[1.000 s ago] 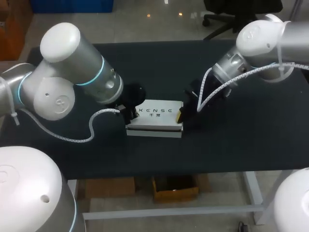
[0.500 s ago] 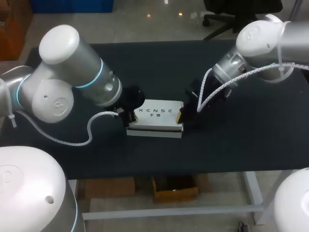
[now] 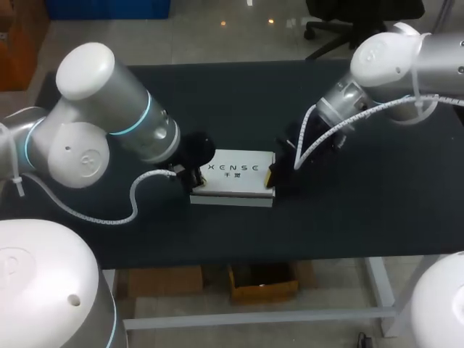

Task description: Assemble the packaging by folding the flat box into shape, placing the metal phone stand inside, and closing the box properly

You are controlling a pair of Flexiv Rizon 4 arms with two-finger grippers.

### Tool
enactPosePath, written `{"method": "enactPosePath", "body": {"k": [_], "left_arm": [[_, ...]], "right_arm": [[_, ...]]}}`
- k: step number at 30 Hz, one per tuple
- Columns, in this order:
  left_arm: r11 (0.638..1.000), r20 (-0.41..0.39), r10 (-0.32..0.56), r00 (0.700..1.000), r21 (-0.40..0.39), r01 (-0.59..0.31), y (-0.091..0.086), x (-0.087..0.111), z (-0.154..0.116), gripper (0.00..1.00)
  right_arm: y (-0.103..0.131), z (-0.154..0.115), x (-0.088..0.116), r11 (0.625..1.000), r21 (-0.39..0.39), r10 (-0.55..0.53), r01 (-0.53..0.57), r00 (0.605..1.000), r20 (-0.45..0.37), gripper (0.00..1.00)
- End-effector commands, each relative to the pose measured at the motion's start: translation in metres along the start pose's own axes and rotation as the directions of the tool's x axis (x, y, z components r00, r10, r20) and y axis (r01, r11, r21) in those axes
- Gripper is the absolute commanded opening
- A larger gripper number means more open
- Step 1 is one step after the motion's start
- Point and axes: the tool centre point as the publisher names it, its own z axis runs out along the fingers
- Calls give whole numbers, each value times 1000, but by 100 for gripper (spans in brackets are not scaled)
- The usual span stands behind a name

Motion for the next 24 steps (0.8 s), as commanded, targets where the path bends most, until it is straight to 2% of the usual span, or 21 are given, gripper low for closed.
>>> {"method": "enactPosePath", "body": {"k": [1, 11, 24], "left_arm": [[1000, -1, 0, 1000, 7, 0, 3, 1, 5, 0], [1000, -17, -17, 1000, 19, 17, 7, 5, 9, 0], [999, 24, -13, 1000, 45, 12, 5, 10, -6, 0]], "right_arm": [[8, 7, -6, 1000, 19, 6, -6, 1000, -7, 0], [14, 10, -13, 1000, 26, 11, -11, 1000, -18, 0], [-10, -11, 11, 998, -38, -55, 55, 998, 0, 0]]}}
